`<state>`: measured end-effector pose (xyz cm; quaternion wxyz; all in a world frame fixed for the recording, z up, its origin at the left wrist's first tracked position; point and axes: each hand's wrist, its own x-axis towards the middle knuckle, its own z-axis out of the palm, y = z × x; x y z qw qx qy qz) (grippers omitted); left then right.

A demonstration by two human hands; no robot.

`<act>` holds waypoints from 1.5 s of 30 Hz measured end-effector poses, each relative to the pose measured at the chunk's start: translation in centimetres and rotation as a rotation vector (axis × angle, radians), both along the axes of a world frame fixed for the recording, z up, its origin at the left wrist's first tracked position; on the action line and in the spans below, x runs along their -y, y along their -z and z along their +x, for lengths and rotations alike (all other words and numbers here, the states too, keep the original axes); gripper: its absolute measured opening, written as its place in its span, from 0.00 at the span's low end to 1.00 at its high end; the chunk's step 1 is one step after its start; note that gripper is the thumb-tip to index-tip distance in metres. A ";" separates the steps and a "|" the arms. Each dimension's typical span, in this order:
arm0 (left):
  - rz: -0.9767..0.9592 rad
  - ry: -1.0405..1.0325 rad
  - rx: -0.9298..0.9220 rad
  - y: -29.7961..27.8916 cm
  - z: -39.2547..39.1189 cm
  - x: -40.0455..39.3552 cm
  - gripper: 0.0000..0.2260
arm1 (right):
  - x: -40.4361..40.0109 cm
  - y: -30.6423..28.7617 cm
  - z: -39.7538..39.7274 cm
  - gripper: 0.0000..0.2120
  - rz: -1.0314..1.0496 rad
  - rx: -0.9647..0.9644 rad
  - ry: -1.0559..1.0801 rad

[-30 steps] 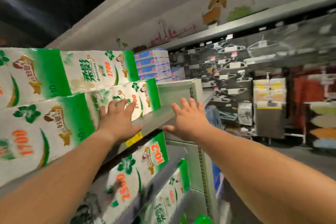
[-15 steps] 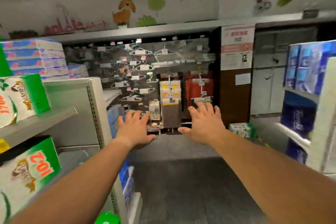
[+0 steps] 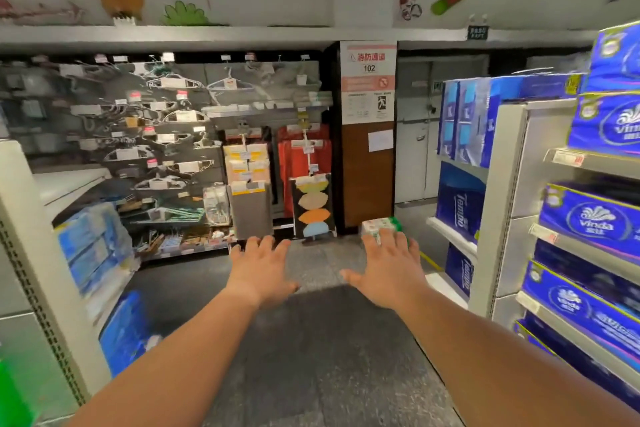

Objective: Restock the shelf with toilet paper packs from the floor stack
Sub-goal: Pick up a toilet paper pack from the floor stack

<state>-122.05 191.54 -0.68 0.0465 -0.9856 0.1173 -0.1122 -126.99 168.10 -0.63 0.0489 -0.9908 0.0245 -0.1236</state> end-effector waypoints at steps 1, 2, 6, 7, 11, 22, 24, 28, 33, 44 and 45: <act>0.004 0.011 -0.033 1.2 1.0 0.5 0.40 | 0.4 1.5 0.8 0.43 0.006 -0.017 0.016; 0.008 0.020 -0.070 2.6 2.0 0.9 0.39 | 0.7 3.2 1.5 0.43 0.011 -0.040 0.027; 0.050 0.041 -0.184 7.9 7.1 1.9 0.39 | 1.2 8.4 5.2 0.43 -0.008 -0.150 0.059; 0.051 0.048 -0.203 8.9 8.6 2.1 0.40 | 1.2 9.3 6.4 0.43 -0.010 -0.159 0.068; 0.037 0.094 -0.250 11.8 15.2 2.6 0.38 | 1.3 11.9 12.0 0.43 -0.002 -0.156 0.113; 0.001 0.150 -0.351 18.5 33.5 7.8 0.38 | 5.2 19.2 27.8 0.40 0.068 -0.168 0.279; -0.012 0.141 -0.363 19.6 37.5 10.0 0.37 | 7.3 20.5 31.6 0.40 0.074 -0.186 0.294; -0.070 0.099 -0.382 20.7 45.6 15.2 0.36 | 12.6 21.6 40.2 0.41 0.063 -0.213 0.303; -0.187 0.049 -0.394 19.6 56.0 22.0 0.36 | 19.6 20.2 51.7 0.41 0.078 -0.224 0.307; -0.234 0.039 -0.462 24.5 81.2 32.0 0.35 | 29.0 23.5 76.8 0.38 0.104 -0.258 0.277; -0.229 0.045 -0.468 25.2 83.8 33.0 0.34 | 30.0 24.0 79.3 0.38 0.111 -0.253 0.291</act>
